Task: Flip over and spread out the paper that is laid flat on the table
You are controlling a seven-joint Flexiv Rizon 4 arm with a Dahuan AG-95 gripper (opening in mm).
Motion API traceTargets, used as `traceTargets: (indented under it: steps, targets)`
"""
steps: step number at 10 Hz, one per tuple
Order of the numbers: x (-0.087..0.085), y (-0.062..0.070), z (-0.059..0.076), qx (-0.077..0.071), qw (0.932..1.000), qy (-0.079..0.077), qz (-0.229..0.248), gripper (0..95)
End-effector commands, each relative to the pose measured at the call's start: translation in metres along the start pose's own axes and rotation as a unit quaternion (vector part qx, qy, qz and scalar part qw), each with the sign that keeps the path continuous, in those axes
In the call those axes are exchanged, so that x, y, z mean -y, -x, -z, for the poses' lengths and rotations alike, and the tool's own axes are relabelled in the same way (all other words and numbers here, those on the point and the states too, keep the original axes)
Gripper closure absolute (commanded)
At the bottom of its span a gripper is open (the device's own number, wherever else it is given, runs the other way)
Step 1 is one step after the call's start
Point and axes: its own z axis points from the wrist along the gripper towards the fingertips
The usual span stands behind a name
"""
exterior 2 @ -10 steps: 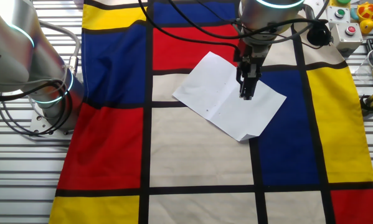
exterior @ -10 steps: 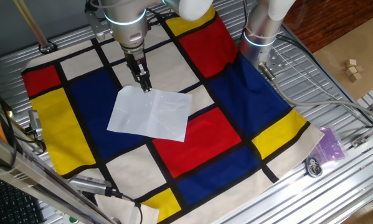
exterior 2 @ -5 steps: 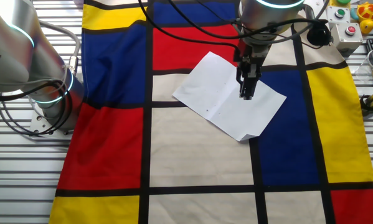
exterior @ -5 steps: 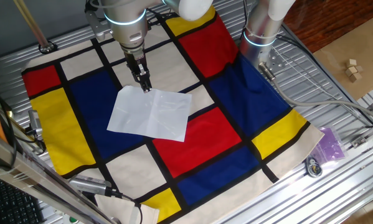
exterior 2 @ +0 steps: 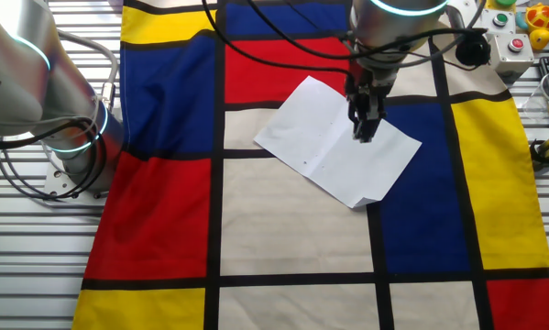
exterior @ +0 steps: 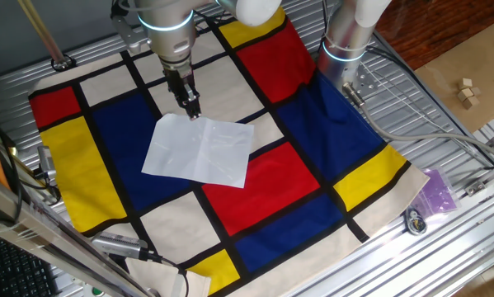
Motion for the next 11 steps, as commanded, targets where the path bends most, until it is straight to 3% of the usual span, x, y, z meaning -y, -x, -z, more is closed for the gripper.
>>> traceTargets:
  steps: [1, 11]
  targets:
    - [-0.0001, 0.0004, -0.0002, 0.009, 0.996, 0.014, 0.087, 95.0]
    - [-0.0001, 0.0004, -0.0002, 0.014, 0.9977, 0.017, 0.065, 95.0]
